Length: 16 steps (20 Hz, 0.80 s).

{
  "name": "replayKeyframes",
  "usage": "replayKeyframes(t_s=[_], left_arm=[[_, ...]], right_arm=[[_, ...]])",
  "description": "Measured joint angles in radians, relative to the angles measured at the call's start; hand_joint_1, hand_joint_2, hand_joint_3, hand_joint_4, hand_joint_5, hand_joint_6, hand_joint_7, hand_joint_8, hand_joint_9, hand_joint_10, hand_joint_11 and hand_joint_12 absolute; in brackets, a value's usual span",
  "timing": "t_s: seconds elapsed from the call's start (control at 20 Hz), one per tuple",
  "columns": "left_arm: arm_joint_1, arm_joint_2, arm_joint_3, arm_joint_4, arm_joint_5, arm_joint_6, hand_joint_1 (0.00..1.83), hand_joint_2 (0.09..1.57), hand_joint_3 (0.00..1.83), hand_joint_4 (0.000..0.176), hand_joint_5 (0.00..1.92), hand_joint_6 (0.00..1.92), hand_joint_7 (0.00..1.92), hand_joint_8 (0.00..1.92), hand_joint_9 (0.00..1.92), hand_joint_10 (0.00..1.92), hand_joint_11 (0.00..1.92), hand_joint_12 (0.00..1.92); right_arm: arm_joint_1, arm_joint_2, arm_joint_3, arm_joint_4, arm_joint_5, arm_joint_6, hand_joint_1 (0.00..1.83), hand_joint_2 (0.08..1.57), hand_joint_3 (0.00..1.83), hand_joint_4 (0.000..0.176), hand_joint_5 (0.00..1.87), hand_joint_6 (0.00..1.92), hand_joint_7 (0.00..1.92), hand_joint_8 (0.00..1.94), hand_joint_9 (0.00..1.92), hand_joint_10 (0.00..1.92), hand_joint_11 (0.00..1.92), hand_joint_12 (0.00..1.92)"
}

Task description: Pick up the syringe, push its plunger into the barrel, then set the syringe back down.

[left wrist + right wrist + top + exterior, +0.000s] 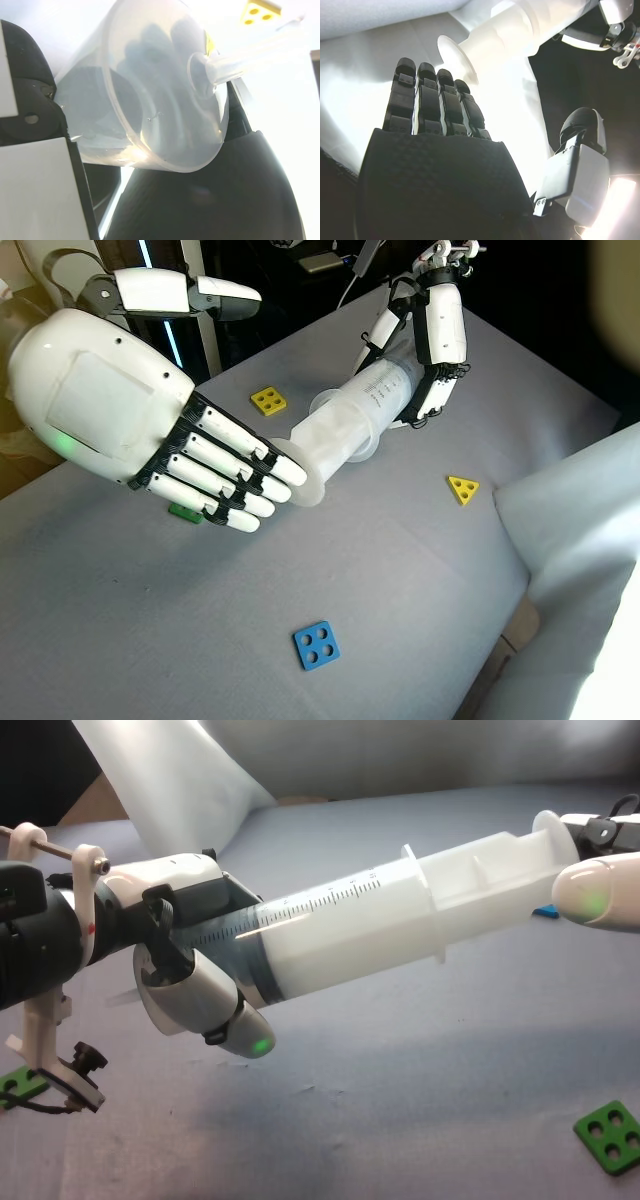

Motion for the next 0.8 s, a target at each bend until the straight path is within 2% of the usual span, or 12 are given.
replayKeyframes(t_s=[0.2,0.35,0.55,0.8], left_arm=[[0.000,0.000,0.000,0.001,-0.008,0.003,1.49,1.12,0.00,0.000,0.96,0.86,1.00,0.91,0.93,1.14,0.64,1.62],[0.000,0.000,0.002,0.000,-0.015,0.003,1.49,1.12,0.00,0.000,0.96,0.85,0.96,0.98,0.91,1.16,0.64,1.64],[0.000,0.000,0.003,-0.002,-0.026,0.008,1.49,1.12,0.00,0.000,0.96,0.87,0.98,0.94,0.92,1.16,0.63,1.62],[0.000,0.000,0.004,-0.005,-0.027,-0.006,1.49,1.12,0.00,0.000,0.98,0.81,0.97,0.97,0.92,1.16,0.64,1.60]], right_arm=[[-0.007,-0.021,0.004,0.007,-0.006,0.002,0.22,0.80,0.01,0.000,0.00,0.00,0.00,0.00,0.00,0.00,0.00,0.00],[-0.007,-0.041,0.004,0.008,-0.005,0.005,0.22,0.81,0.01,0.000,0.00,0.00,0.00,0.00,0.00,0.00,0.00,0.00],[-0.006,-0.066,0.004,0.008,-0.029,0.006,0.23,0.81,0.01,0.000,0.00,0.00,0.00,0.00,0.00,0.00,0.00,0.00],[0.029,-0.072,0.004,0.013,-0.033,0.006,0.25,0.80,0.00,0.000,0.00,0.00,0.00,0.00,0.00,0.00,0.00,0.00]])
